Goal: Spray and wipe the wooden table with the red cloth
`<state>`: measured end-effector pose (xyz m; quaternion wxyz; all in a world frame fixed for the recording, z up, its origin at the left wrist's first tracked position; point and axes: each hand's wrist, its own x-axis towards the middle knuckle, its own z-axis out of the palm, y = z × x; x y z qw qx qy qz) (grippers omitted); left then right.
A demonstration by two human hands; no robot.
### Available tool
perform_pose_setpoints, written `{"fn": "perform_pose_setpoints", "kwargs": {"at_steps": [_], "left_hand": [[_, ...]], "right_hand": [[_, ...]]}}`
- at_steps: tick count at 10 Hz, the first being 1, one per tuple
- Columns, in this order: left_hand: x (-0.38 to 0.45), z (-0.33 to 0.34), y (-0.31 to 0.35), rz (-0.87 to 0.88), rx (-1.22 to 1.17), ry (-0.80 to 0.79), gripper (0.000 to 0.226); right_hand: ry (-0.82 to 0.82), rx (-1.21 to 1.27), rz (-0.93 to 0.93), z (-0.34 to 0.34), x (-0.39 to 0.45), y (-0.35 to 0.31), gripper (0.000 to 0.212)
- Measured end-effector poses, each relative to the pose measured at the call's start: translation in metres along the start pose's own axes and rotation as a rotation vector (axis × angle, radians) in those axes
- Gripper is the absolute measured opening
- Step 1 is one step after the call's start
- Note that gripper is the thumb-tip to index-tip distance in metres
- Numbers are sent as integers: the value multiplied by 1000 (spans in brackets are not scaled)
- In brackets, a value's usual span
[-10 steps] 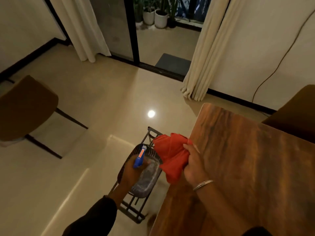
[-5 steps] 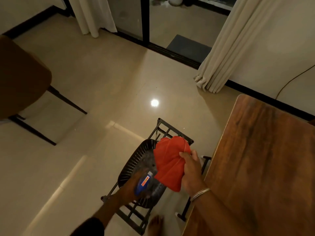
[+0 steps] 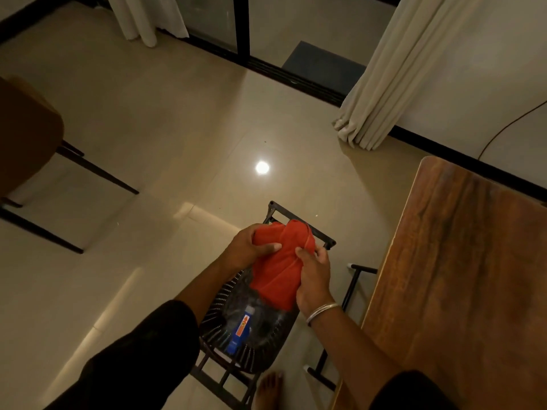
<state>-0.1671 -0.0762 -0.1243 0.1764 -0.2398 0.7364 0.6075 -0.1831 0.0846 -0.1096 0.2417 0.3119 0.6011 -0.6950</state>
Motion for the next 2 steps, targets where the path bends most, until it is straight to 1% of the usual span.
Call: {"fn": "perform_pose_setpoints", "kwargs": {"at_steps": [1, 2], "left_hand": [[19, 6, -3, -14, 197, 44, 83], [29, 19, -14, -73, 619, 106, 86]], "right_hand": [[88, -146, 32, -4, 18, 3, 44], [82, -234, 200, -13, 23, 12, 67]]}}
